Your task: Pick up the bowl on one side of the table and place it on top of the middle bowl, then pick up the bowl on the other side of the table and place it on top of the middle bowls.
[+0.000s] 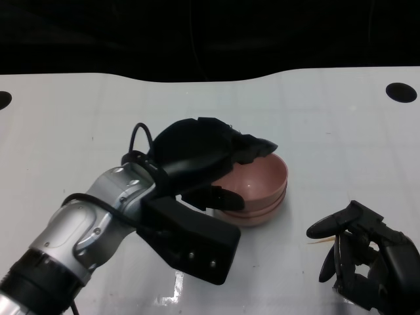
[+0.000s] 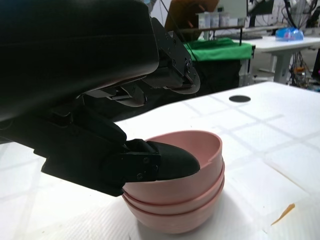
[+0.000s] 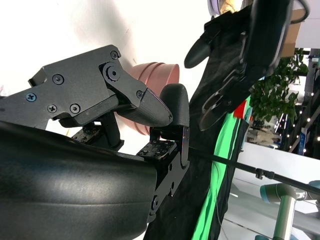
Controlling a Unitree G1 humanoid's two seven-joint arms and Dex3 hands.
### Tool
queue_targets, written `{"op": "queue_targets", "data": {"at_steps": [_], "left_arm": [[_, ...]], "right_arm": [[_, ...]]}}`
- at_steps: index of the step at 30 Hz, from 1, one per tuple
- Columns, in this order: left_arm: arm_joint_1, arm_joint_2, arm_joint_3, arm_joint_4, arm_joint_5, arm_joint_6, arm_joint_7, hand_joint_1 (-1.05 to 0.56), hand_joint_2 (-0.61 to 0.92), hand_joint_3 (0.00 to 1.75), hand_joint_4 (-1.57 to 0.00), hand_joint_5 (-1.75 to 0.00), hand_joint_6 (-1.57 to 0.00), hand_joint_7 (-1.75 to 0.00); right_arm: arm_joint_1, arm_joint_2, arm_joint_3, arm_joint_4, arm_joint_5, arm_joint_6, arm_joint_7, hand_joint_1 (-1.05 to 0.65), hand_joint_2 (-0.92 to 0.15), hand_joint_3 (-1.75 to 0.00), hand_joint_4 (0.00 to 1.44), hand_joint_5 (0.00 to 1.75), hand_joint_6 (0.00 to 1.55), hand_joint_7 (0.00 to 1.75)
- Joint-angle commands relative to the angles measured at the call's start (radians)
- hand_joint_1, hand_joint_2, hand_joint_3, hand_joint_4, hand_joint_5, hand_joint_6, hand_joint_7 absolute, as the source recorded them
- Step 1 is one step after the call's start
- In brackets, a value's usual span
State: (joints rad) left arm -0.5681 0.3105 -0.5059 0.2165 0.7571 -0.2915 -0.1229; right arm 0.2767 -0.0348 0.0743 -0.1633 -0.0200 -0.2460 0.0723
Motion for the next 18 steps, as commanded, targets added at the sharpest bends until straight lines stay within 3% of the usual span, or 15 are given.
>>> {"op": "queue_targets", "data": {"at_steps": [1, 5, 12, 13, 15, 18], "left_arm": [[0.042, 0.041, 0.045, -0.055, -0.032, 0.006, -0.023, -0.74, 0.92, 0.44, -0.34, -0.19, -0.37, -0.01], [0.098, 0.07, 0.106, -0.086, -0.103, -0.045, 0.001, -0.71, 0.92, 0.41, -0.35, -0.21, -0.39, -0.02], [0.206, 0.026, 0.208, -0.047, -0.25, -0.188, 0.127, -0.61, 0.92, 0.29, -0.47, -0.4, -0.55, -0.07], [0.24, 0.005, 0.233, -0.039, -0.316, -0.218, 0.135, -0.59, 0.92, 0.28, -0.47, -0.48, -0.57, -0.08], [0.276, -0.018, 0.26, -0.03, -0.391, -0.254, 0.135, -0.53, 0.92, 0.27, -0.36, -0.94, -0.62, -0.12], [0.285, -0.029, 0.276, -0.021, -0.411, -0.274, 0.124, -0.52, 0.92, 0.27, -0.33, -1.07, -0.63, -0.13]], "right_arm": [[-0.002, -0.002, -0.012, -0.001, 0.01, 0.001, 0.0, -0.08, -0.48, -1.21, 0.78, 1.67, 0.74, 1.35], [-0.002, -0.002, -0.009, 0.001, 0.005, 0.001, -0.002, -0.07, -0.48, -1.22, 0.78, 1.66, 0.74, 1.35], [-0.001, 0.0, -0.006, -0.001, 0.011, 0.004, 0.002, -0.07, -0.49, -1.24, 0.78, 1.67, 0.73, 1.35], [-0.001, 0.0, -0.005, -0.001, 0.01, 0.005, 0.001, -0.07, -0.48, -1.24, 0.78, 1.67, 0.73, 1.35], [0.0, 0.001, -0.003, -0.002, 0.007, 0.006, 0.0, -0.07, -0.48, -1.23, 0.78, 1.66, 0.73, 1.35], [0.0, 0.001, -0.003, -0.003, 0.007, 0.007, 0.0, -0.07, -0.49, -1.23, 0.78, 1.66, 0.73, 1.35]]}}
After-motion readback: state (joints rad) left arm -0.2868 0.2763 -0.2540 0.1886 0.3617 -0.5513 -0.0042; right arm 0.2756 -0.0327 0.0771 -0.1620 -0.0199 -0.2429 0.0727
